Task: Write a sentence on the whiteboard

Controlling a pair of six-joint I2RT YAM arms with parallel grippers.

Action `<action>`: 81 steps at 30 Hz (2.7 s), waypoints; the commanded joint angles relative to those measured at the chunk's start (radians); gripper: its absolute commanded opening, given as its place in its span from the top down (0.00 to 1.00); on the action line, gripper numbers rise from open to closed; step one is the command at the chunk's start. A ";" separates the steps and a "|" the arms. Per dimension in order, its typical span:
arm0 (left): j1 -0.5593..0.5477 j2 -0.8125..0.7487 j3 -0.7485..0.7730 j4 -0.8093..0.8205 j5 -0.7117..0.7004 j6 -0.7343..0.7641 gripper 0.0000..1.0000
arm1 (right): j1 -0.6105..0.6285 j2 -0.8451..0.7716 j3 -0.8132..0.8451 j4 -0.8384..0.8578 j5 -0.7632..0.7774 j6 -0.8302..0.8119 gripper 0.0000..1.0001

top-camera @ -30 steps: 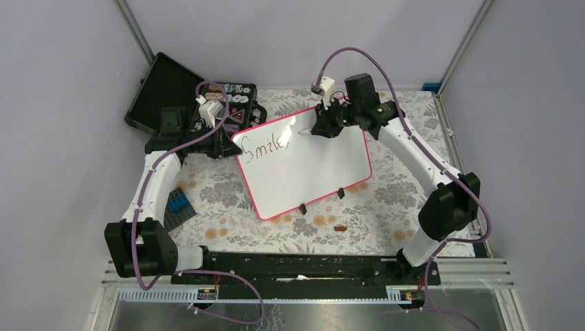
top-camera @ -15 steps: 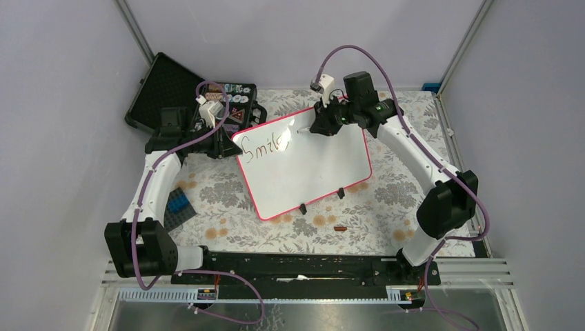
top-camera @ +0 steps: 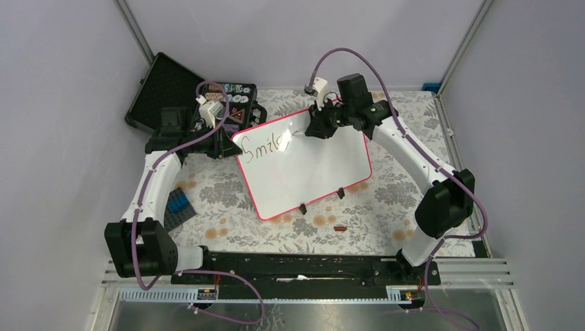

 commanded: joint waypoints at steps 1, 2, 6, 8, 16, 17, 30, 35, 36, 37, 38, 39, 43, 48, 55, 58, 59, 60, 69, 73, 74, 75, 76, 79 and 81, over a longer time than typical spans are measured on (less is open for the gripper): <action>-0.012 -0.018 0.011 0.059 -0.052 0.052 1.00 | 0.006 -0.008 -0.008 0.030 0.035 -0.023 1.00; -0.011 -0.018 0.011 0.059 -0.053 0.053 1.00 | 0.007 -0.013 -0.012 0.029 0.039 -0.026 1.00; -0.011 -0.018 0.012 0.058 -0.055 0.052 1.00 | 0.004 -0.028 -0.030 0.029 0.048 -0.028 1.00; -0.012 -0.018 0.011 0.058 -0.055 0.052 1.00 | 0.002 -0.035 -0.036 0.030 0.049 -0.028 1.00; -0.013 -0.019 0.008 0.059 -0.057 0.052 1.00 | -0.029 -0.051 -0.050 0.029 0.054 -0.032 1.00; -0.013 -0.019 0.009 0.059 -0.057 0.052 1.00 | -0.033 -0.055 -0.053 0.029 0.054 -0.033 1.00; -0.012 -0.016 0.010 0.059 -0.057 0.052 1.00 | -0.046 -0.060 -0.088 0.022 0.023 -0.035 1.00; -0.013 -0.016 0.011 0.058 -0.055 0.052 1.00 | -0.045 -0.058 -0.104 0.020 0.002 -0.028 1.00; -0.013 -0.016 0.012 0.059 -0.055 0.052 1.00 | -0.045 -0.060 -0.105 0.021 0.000 -0.028 1.00; -0.013 -0.016 0.012 0.059 -0.054 0.052 1.00 | -0.044 -0.059 -0.107 0.020 -0.004 -0.027 1.00; -0.012 -0.016 0.011 0.060 -0.055 0.052 1.00 | -0.041 -0.060 -0.107 0.021 -0.007 -0.027 1.00; -0.012 -0.016 0.011 0.059 -0.054 0.052 1.00 | -0.037 -0.059 -0.105 0.021 -0.008 -0.026 1.00; -0.012 -0.015 0.011 0.059 -0.052 0.052 1.00 | -0.016 -0.053 -0.098 0.021 -0.005 -0.026 1.00; -0.012 -0.020 0.009 0.059 -0.058 0.052 1.00 | -0.003 -0.035 -0.072 0.021 -0.006 -0.019 1.00; -0.014 -0.021 0.007 0.058 -0.057 0.054 1.00 | 0.005 -0.037 -0.052 0.020 -0.007 -0.014 1.00; -0.014 -0.019 0.008 0.059 -0.058 0.052 1.00 | 0.005 -0.055 -0.050 0.018 -0.017 -0.015 1.00; -0.014 -0.019 0.010 0.059 -0.056 0.052 1.00 | 0.005 -0.060 -0.050 0.017 -0.021 -0.013 1.00; -0.014 -0.019 0.010 0.059 -0.055 0.052 1.00 | 0.004 -0.067 -0.048 0.016 -0.027 -0.011 1.00; -0.013 -0.024 0.009 0.059 -0.051 0.054 1.00 | -0.066 -0.107 -0.026 0.007 -0.087 -0.002 1.00; -0.014 -0.024 0.008 0.059 -0.045 0.054 1.00 | -0.075 -0.104 -0.022 -0.006 -0.077 -0.018 1.00; -0.015 -0.023 0.009 0.059 -0.045 0.053 1.00 | -0.076 -0.104 -0.023 -0.006 -0.075 -0.021 1.00; -0.015 -0.025 0.008 0.058 -0.046 0.053 1.00 | -0.076 -0.102 -0.021 -0.005 -0.069 -0.024 1.00; -0.013 -0.025 0.008 0.059 -0.045 0.053 1.00 | -0.076 -0.101 -0.019 -0.005 -0.066 -0.026 1.00; -0.014 -0.027 0.009 0.059 -0.046 0.052 1.00 | -0.076 -0.090 -0.011 -0.006 -0.060 -0.026 1.00; -0.015 -0.027 0.010 0.059 -0.047 0.052 1.00 | -0.076 -0.084 -0.004 -0.006 -0.061 -0.025 1.00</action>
